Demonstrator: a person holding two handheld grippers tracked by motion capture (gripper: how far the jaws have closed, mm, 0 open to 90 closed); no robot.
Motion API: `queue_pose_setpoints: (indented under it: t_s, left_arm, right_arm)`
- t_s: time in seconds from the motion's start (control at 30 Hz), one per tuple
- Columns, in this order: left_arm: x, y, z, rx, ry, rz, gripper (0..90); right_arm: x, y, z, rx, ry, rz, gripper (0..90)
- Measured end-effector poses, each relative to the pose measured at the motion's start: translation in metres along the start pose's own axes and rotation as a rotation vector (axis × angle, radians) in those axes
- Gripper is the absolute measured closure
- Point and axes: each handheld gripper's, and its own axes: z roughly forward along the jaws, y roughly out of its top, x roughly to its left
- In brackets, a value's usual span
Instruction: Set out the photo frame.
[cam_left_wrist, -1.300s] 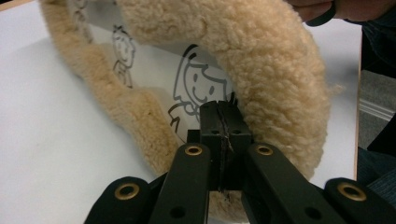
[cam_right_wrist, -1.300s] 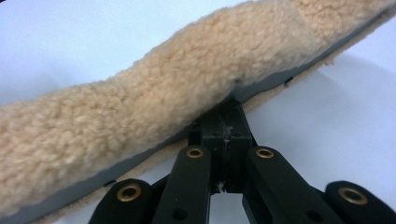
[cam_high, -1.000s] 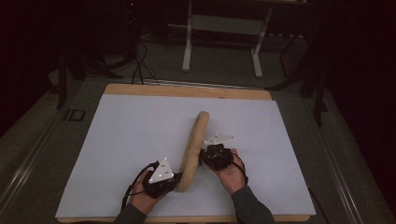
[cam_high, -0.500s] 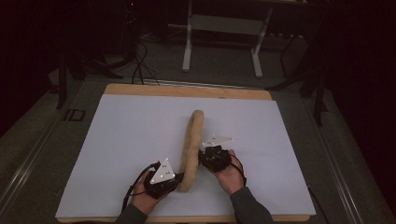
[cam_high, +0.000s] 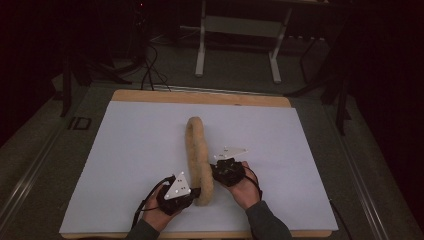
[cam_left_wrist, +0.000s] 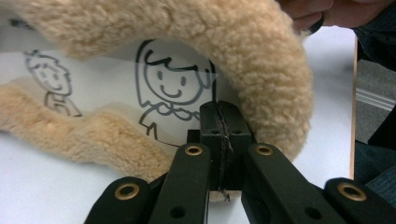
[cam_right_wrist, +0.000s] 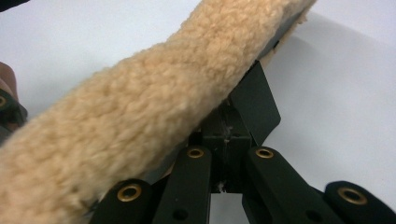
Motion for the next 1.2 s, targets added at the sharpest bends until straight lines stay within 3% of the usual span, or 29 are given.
queue_pose_setpoints:
  t_s: [0.27, 0.7, 0.93, 1.2]
  left_arm:
    - [-0.001, 0.0001, 0.0012, 0.002, -0.001, 0.004, 90.0]
    - [-0.0002, 0.0006, 0.0037, -0.001, -0.003, -0.003, 89.2]
    - [0.0006, 0.0012, 0.0039, 0.008, 0.004, 0.003, 85.9]
    - [0.003, 0.0012, 0.0027, 0.006, 0.013, 0.002, 83.9]
  right_arm:
    - [0.0023, 0.0019, -0.0007, 0.013, 0.037, -0.039, 90.0]
    - [-0.0002, 0.0013, -0.0023, 0.03, 0.045, -0.041, 90.0]
    - [-0.0011, -0.0017, -0.0043, 0.037, 0.041, -0.031, 85.4]
    - [0.0019, -0.0059, -0.0078, 0.073, 0.016, -0.057, 79.8]
